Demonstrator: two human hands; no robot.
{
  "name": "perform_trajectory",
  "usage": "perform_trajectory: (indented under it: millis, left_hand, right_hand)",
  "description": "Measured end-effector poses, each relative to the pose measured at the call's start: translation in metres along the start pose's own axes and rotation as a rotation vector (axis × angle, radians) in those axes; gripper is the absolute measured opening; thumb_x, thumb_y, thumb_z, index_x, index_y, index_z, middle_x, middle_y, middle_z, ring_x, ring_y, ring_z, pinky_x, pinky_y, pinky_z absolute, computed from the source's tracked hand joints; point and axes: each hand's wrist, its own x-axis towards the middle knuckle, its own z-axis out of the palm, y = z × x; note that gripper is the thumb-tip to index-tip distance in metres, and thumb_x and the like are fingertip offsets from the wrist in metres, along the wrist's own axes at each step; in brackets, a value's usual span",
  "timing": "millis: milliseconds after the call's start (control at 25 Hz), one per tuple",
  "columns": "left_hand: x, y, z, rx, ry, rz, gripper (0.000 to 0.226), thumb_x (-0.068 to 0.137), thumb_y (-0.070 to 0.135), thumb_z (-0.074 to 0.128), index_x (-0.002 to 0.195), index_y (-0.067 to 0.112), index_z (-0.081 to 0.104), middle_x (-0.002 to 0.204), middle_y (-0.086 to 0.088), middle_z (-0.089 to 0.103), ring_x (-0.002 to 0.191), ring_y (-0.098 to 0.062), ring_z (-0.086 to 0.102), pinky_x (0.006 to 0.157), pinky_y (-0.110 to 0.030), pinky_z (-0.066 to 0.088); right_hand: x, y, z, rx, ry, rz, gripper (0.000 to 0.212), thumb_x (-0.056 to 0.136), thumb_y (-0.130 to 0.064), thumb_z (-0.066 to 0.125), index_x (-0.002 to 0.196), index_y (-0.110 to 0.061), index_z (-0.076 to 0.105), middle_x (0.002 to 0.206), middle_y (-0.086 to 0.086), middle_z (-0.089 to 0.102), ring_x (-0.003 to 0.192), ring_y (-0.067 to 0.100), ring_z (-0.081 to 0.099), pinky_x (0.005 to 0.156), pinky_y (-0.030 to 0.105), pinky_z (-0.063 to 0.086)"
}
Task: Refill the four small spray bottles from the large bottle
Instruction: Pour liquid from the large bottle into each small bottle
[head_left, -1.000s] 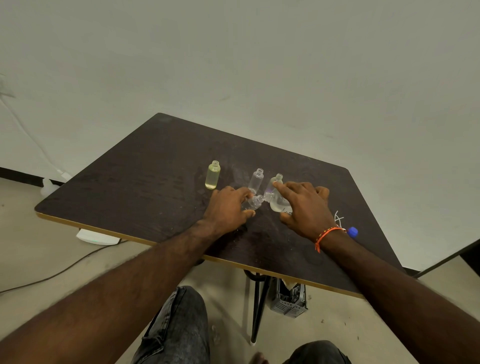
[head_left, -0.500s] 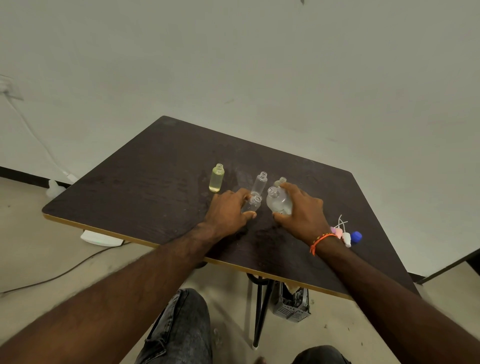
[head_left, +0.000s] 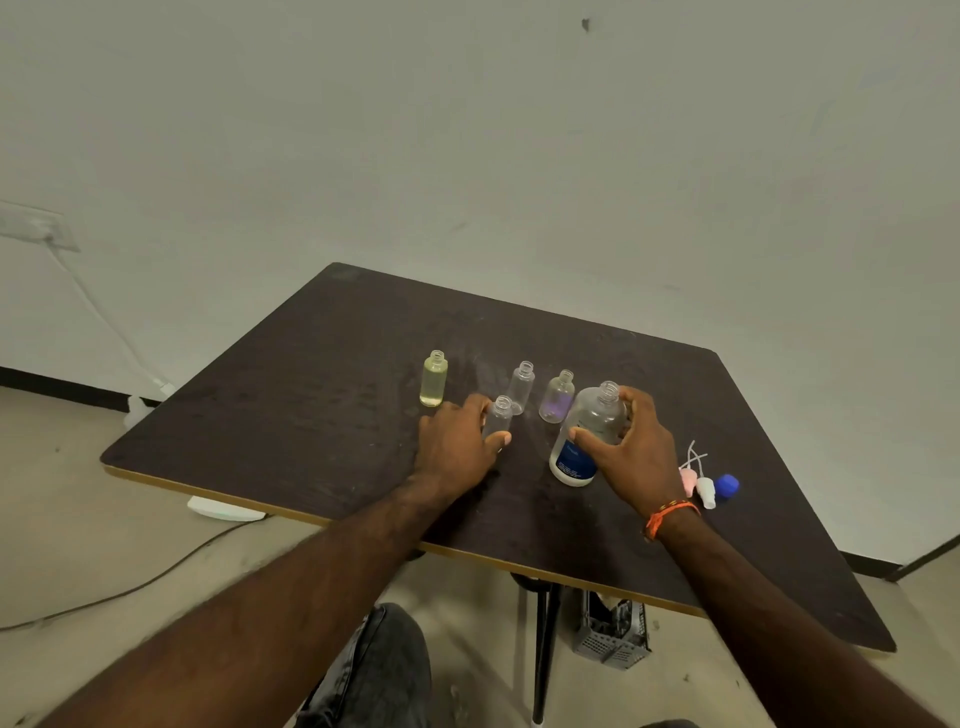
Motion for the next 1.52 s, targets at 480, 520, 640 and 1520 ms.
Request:
perform_trajectory:
  millis: [480,520,640,1520]
  left_hand:
    - [0.043,0.031,0.015,0.31,0.143,-0.24,0.033,0.095,0.044,0.067,0.114,0.017,0.065,0.107,-0.006,0.074,0.115,-0.03,0.058,0.092,-0.042,0.045]
    - [0.045,0.032,0.016,0.316,0.148,-0.251,0.033,0.096,0.044,0.067,0.113,0.016,0.065,0.106,-0.007,0.074,0.113,-0.03,0.06,0.091,-0.041,0.047]
    - [0.053,0.034,0.018,0.299,0.163,-0.288,0.032,0.096,0.041,0.068,0.113,0.014,0.065,0.107,-0.008,0.073,0.112,-0.03,0.063,0.087,-0.041,0.052]
    - [0.054,0.084,0.024,-0.028,0.045,-0.346,0.064,0.094,0.044,0.068,0.151,0.022,0.047,0.149,-0.006,0.052,0.129,-0.03,0.057,0.1,-0.044,0.05]
  right_hand:
    - [0.0,0.017,0.006,0.124,0.044,-0.035,0.073,0.074,-0.034,0.083,0.135,-0.028,0.044,0.13,-0.003,0.061,0.114,0.017,0.061,0.097,0.039,0.054]
    - [0.001,0.018,0.007,0.128,0.046,-0.033,0.073,0.074,-0.034,0.084,0.135,-0.028,0.044,0.131,-0.003,0.061,0.115,0.016,0.061,0.097,0.039,0.054]
    - [0.002,0.019,0.006,0.127,0.028,-0.019,0.076,0.074,-0.036,0.084,0.137,-0.027,0.043,0.135,-0.002,0.059,0.118,0.017,0.059,0.099,0.04,0.053]
    - [0.001,0.011,0.003,0.107,0.029,-0.011,0.073,0.072,-0.03,0.083,0.134,-0.023,0.046,0.13,0.0,0.062,0.114,0.018,0.061,0.097,0.034,0.051]
